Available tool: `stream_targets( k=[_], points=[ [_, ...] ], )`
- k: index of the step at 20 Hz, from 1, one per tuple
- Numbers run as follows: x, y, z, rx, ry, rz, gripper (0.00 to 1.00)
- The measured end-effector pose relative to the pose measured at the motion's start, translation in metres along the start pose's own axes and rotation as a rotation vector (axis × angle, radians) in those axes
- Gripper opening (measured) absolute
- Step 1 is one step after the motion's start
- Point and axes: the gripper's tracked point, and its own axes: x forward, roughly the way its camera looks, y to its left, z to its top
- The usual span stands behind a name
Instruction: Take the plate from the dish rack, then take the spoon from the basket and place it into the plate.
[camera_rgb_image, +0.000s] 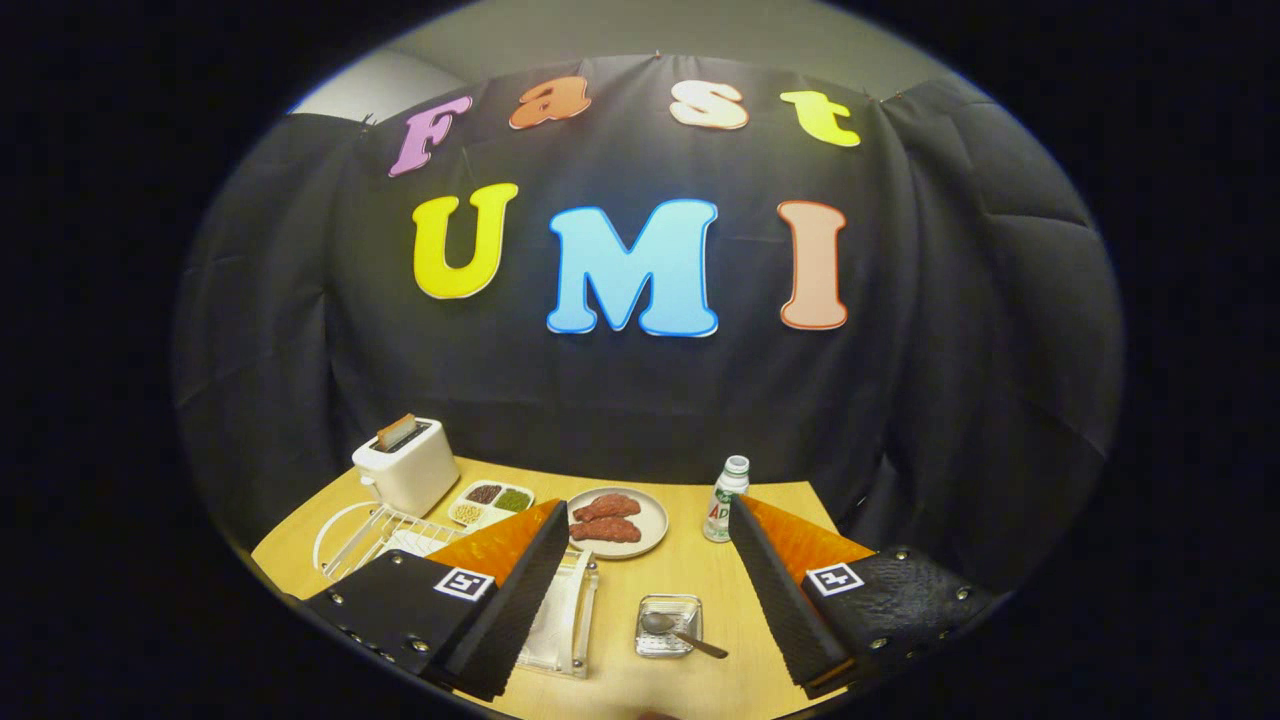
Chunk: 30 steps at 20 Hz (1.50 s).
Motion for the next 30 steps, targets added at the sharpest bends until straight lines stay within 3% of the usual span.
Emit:
stream_targets(
  k=[4, 9, 13, 18, 20, 22, 24, 26, 27, 28, 30],
  points=[
    [0.019, 0.042, -0.038, -0.006, 0.219, 0.07, 0.98],
    [0.039, 0.078, -0.06, -0.02, 0.366, 0.052, 0.98],
    [0.054, 0.102, -0.077, -0.051, 0.442, -0.003, 0.97],
    [0.079, 0.11, -0.104, -0.04, 0.531, -0.135, 0.97],
    [0.089, 0.104, -0.11, -0.068, 0.537, -0.192, 0.83],
    [0.094, 0.094, -0.116, -0.109, 0.544, -0.262, 0.83],
    [0.098, 0.089, -0.125, -0.119, 0.565, -0.31, 0.77],
    [0.102, 0.091, -0.132, -0.102, 0.582, -0.324, 0.61],
    [0.104, 0.094, -0.13, -0.079, 0.572, -0.331, 0.39],
    [0.104, 0.096, -0.131, -0.062, 0.566, -0.337, 0.28],
    [0.104, 0.102, -0.129, -0.062, 0.559, -0.341, 0.24]
  ],
)
